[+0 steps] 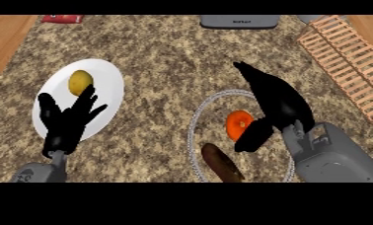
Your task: Pick the squash from the placemat and place it in the tiered shelf
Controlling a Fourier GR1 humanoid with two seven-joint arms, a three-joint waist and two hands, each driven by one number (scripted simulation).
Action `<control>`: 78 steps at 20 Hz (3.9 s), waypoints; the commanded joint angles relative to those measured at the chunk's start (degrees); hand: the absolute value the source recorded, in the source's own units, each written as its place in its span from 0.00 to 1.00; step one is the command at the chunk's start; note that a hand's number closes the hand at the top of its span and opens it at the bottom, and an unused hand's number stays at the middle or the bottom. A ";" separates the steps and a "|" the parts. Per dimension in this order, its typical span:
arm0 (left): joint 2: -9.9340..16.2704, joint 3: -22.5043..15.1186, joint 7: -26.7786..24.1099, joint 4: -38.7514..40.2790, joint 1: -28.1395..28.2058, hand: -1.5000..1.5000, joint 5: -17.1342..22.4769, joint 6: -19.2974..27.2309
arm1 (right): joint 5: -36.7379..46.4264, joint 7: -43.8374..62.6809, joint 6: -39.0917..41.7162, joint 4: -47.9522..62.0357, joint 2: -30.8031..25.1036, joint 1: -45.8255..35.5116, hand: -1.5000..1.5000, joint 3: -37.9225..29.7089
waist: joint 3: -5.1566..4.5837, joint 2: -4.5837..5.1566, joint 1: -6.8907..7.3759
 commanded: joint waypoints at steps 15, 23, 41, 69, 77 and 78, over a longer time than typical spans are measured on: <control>-2.50 1.26 1.97 0.58 0.77 0.50 -3.54 0.04 | 13.81 8.57 2.93 3.37 7.86 3.74 0.00 5.26 | -0.19 0.10 -0.66; -2.69 2.35 2.20 -1.91 3.43 0.50 -4.24 -1.68 | 20.36 3.89 2.35 7.66 9.58 7.17 0.00 4.57 | -0.17 0.10 -0.42; -6.36 4.53 0.79 -1.30 5.13 0.50 -8.14 -3.67 | 33.35 -8.52 -1.07 18.85 16.50 9.32 0.00 -1.10 | -0.17 0.14 -0.35; -6.15 9.18 2.18 -0.84 3.62 0.50 -8.18 -5.76 | 39.59 1.70 -21.31 23.38 23.28 3.35 1.00 -27.60 | -0.14 0.59 -1.62; -5.53 8.45 3.42 -0.85 2.83 0.50 -8.70 -6.71 | 61.45 20.08 -19.81 24.10 20.55 -16.28 1.00 -30.27 | -0.39 -0.18 -0.16; -7.00 7.39 4.53 -0.98 2.16 0.50 -9.49 -5.03 | 63.29 21.12 -17.91 24.68 19.81 -20.36 1.00 -31.52 | -0.41 -0.17 -0.02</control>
